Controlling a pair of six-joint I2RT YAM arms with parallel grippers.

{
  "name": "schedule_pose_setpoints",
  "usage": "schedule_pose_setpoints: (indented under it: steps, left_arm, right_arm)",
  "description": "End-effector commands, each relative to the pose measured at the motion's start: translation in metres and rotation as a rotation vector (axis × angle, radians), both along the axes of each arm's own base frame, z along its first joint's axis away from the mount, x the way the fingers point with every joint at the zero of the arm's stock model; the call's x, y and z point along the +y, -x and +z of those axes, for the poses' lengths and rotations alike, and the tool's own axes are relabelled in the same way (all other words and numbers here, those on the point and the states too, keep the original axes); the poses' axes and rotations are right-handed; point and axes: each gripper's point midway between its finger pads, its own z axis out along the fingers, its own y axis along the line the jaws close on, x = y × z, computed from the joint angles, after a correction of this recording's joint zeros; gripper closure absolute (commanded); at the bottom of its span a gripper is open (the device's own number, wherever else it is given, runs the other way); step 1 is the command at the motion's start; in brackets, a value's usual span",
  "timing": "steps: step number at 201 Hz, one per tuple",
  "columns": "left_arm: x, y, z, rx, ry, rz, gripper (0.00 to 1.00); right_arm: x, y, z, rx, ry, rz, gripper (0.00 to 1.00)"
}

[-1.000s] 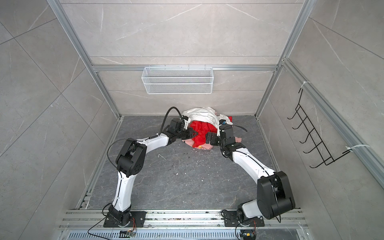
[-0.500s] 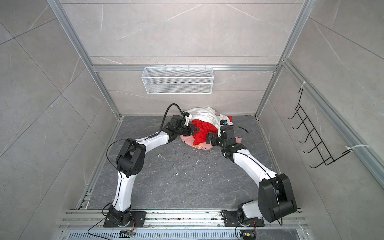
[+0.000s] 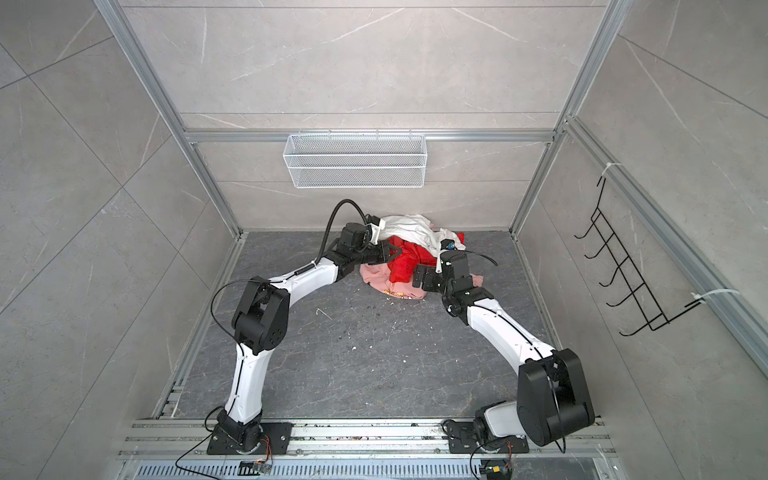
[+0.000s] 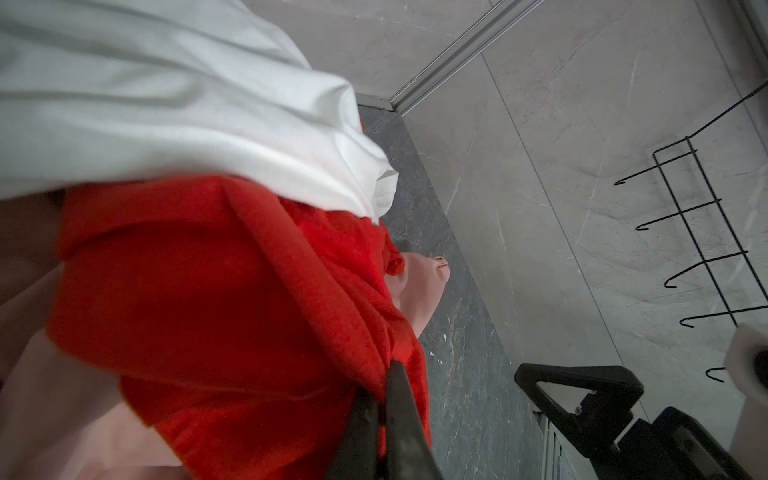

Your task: Pick out a specific cloth from the pile

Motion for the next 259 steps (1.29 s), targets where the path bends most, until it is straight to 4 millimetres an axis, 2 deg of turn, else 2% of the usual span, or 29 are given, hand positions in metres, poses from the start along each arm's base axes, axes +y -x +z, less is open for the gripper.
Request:
schedule_pose_setpoints:
  steps: [1, 136, 202, 259]
  left_arm:
    - [-0.008, -0.002, 0.054, -0.110, 0.072, -0.021, 1.00]
    - [-0.016, -0.014, 0.091, -0.196, 0.113, -0.029, 1.00]
    - [-0.018, -0.013, 0.117, -0.252, 0.142, -0.044, 1.00]
    - [-0.017, -0.012, 0.126, -0.276, 0.153, -0.046, 1.00]
  right_arm:
    - [0.000, 0.002, 0.008, -0.021, -0.017, -0.010, 0.00]
    - [-0.004, 0.006, 0.010, -0.024, -0.010, -0.027, 0.00]
    - [-0.006, 0.007, 0.010, -0.025, -0.003, -0.032, 0.00]
    - [-0.007, 0.008, 0.013, -0.030, -0.004, -0.036, 0.00]
